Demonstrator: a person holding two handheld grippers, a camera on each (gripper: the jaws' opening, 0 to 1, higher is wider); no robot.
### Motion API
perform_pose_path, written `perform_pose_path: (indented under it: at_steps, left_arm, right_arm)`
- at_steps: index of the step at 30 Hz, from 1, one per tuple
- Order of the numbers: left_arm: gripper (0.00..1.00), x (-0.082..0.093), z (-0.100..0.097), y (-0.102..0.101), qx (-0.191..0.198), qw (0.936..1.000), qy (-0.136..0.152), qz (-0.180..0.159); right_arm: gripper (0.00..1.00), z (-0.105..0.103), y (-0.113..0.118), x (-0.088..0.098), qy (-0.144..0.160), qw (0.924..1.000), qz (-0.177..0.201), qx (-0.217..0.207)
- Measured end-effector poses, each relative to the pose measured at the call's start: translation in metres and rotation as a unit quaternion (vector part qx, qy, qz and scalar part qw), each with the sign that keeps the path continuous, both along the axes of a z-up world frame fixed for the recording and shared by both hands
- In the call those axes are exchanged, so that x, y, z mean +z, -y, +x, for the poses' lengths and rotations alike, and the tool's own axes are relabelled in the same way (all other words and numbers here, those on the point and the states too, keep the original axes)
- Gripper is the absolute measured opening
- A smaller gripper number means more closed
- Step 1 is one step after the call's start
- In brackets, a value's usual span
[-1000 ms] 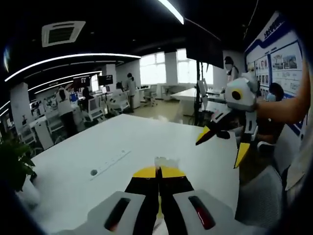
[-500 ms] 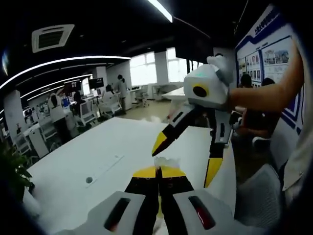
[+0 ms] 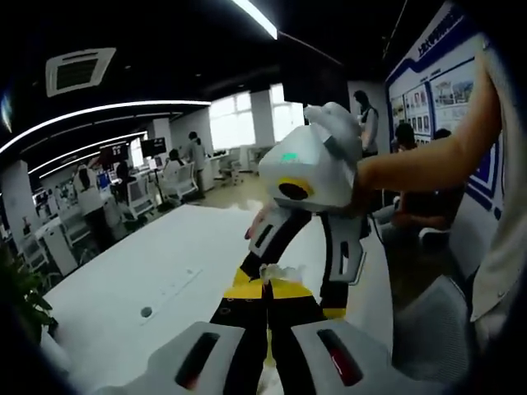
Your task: Compare the silicone blocks by pressing each to a similar depth, holding the contact briefly, and releasing to observe deformation and rebound differences across the visible hardness samples.
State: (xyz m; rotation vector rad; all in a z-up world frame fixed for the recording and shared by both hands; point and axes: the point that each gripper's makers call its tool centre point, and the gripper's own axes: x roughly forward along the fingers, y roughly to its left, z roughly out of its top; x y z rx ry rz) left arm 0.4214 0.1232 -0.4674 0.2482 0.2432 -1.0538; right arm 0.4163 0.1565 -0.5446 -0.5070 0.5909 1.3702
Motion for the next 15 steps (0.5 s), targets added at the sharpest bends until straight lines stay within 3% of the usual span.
perform_pose_path:
  at_steps: [9, 15]
  left_arm:
    - [0.0, 0.0073, -0.0061, 0.0062, -0.017, 0.9998, 0.009, -0.006]
    - [0.0, 0.0099, -0.0072, 0.0067, -0.021, 0.9997, 0.007, -0.011]
  right_arm:
    - [0.48, -0.0043, -0.0052, -0.0053, -0.01, 0.9997, -0.013, 0.02]
    - [0.36, -0.0064, -0.0049, -0.0072, -0.014, 0.9993, -0.02, 0.027]
